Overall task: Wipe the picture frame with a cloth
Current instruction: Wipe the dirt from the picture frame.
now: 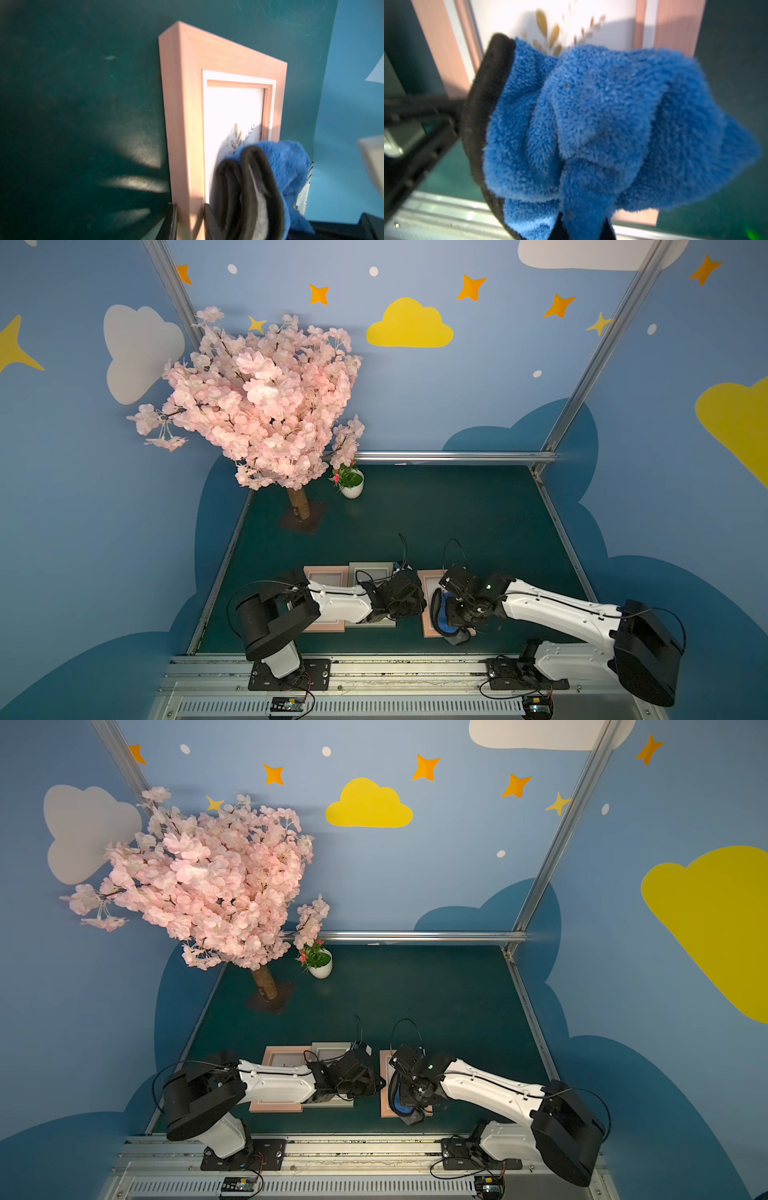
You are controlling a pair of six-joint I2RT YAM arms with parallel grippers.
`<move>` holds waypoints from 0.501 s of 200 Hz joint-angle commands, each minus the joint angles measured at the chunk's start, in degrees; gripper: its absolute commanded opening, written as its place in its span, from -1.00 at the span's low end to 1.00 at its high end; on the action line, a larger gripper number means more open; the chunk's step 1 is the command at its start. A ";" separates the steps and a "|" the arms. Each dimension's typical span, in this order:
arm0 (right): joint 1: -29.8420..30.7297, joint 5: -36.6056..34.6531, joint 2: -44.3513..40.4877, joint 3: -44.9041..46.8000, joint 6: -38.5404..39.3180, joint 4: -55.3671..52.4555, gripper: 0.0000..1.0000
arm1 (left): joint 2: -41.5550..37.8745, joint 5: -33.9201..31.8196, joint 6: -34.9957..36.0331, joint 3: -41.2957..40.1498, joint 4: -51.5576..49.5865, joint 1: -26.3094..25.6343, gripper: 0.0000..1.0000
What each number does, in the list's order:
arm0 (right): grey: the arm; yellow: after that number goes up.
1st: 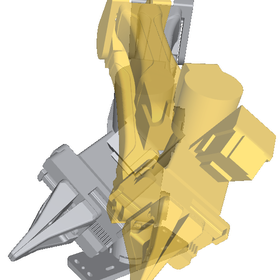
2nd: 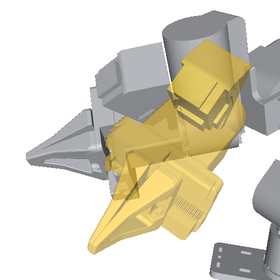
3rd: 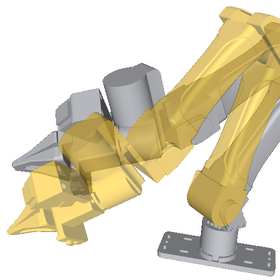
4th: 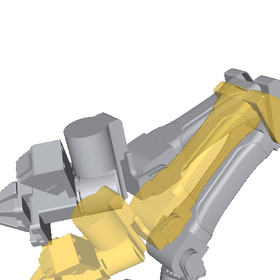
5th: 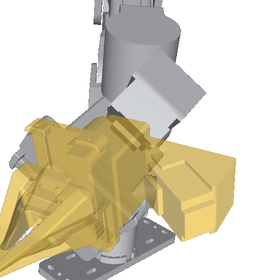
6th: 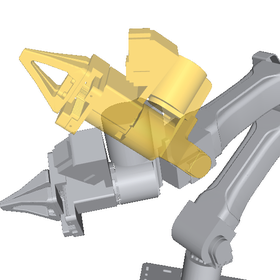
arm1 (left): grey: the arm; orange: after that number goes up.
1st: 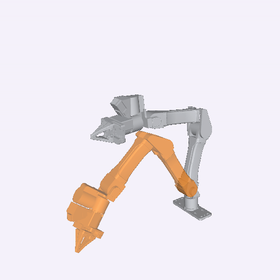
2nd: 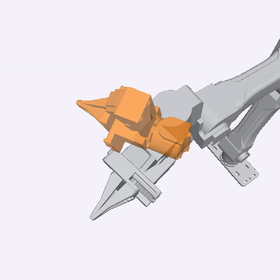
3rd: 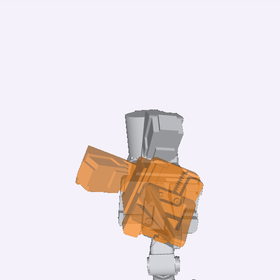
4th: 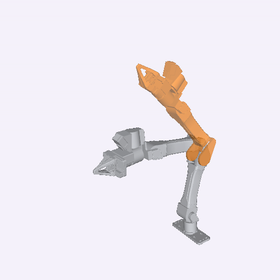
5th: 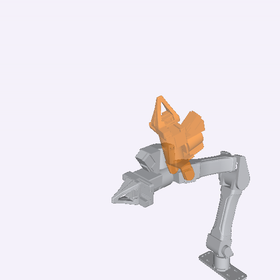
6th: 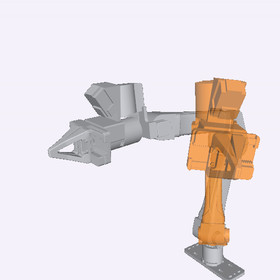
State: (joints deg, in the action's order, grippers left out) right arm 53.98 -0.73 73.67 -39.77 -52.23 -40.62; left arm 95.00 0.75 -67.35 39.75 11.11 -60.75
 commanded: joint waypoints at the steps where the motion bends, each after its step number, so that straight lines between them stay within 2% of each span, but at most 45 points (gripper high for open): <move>1: -2.40 -2.28 3.58 -2.92 3.16 3.32 -1.00 | 3.25 0.21 0.64 -0.65 -4.02 -0.21 -0.57; 52: -9.03 -0.14 12.03 -8.63 9.33 8.71 -1.00 | 3.70 0.39 0.22 -0.94 -3.39 -0.15 -0.57; 76: -9.99 1.46 13.45 -11.45 11.23 8.48 -1.00 | 3.80 0.32 0.20 -0.81 -3.54 -0.16 -0.58; 100: -9.77 2.12 12.68 -10.59 11.14 7.81 -1.00 | 4.39 0.02 0.02 -0.58 -3.73 -0.13 -0.58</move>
State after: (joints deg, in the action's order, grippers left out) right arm 44.03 0.14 86.76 -50.00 -42.78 -32.56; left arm 95.92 1.06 -67.53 39.77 13.04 -60.75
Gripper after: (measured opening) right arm 0.073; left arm 0.215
